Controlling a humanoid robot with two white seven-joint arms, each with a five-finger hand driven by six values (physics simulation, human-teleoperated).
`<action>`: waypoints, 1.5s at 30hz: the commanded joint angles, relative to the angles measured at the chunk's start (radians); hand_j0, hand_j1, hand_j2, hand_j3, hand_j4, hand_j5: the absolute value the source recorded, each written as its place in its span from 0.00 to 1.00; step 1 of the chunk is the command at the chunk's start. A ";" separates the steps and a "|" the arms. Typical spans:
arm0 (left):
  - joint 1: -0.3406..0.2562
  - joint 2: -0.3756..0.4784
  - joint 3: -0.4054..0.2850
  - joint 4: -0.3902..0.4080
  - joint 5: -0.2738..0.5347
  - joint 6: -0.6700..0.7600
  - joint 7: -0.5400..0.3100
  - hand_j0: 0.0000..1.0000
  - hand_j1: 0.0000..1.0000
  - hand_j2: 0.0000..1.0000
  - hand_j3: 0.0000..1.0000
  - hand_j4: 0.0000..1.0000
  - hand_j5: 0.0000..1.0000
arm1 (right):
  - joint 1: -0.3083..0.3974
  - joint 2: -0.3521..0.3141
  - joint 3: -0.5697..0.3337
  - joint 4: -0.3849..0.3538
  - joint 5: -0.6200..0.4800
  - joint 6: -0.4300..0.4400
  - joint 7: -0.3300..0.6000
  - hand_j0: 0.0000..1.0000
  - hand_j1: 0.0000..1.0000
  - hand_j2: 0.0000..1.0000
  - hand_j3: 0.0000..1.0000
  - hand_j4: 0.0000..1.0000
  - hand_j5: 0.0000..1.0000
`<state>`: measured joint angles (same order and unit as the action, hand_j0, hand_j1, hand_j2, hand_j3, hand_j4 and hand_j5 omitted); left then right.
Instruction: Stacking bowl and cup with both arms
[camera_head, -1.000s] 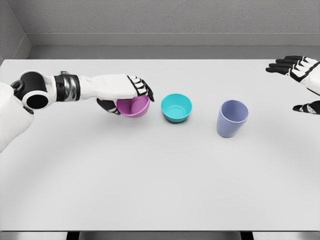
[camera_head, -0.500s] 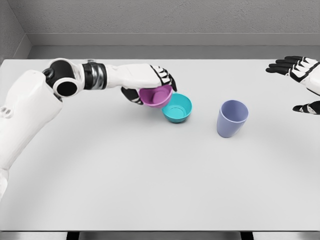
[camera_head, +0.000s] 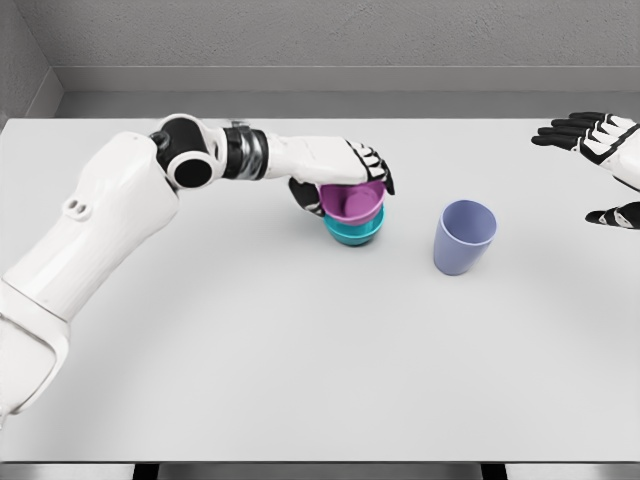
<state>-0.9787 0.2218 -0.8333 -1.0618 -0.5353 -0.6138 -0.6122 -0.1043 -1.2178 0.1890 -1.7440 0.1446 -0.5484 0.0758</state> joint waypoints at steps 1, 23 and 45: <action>0.000 -0.015 -0.018 0.011 0.006 0.003 0.001 0.54 0.54 0.54 0.54 0.54 0.54 | 0.000 -0.002 0.000 0.000 -0.005 0.001 -0.001 1.00 1.00 1.00 1.00 1.00 1.00; -0.009 -0.027 -0.035 0.086 -0.003 0.003 0.001 0.98 0.98 0.98 0.98 0.98 0.98 | 0.000 -0.002 0.000 0.000 -0.005 -0.001 -0.001 1.00 1.00 1.00 1.00 1.00 1.00; -0.012 0.338 -0.026 -0.122 0.175 0.003 0.130 1.00 1.00 1.00 1.00 1.00 1.00 | 0.002 -0.014 -0.034 -0.003 -0.007 0.004 -0.001 1.00 1.00 1.00 1.00 1.00 1.00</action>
<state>-0.9894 0.4683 -0.8585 -1.1276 -0.3813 -0.6138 -0.5495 -0.1028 -1.2248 0.1645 -1.7451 0.1444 -0.5477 0.0758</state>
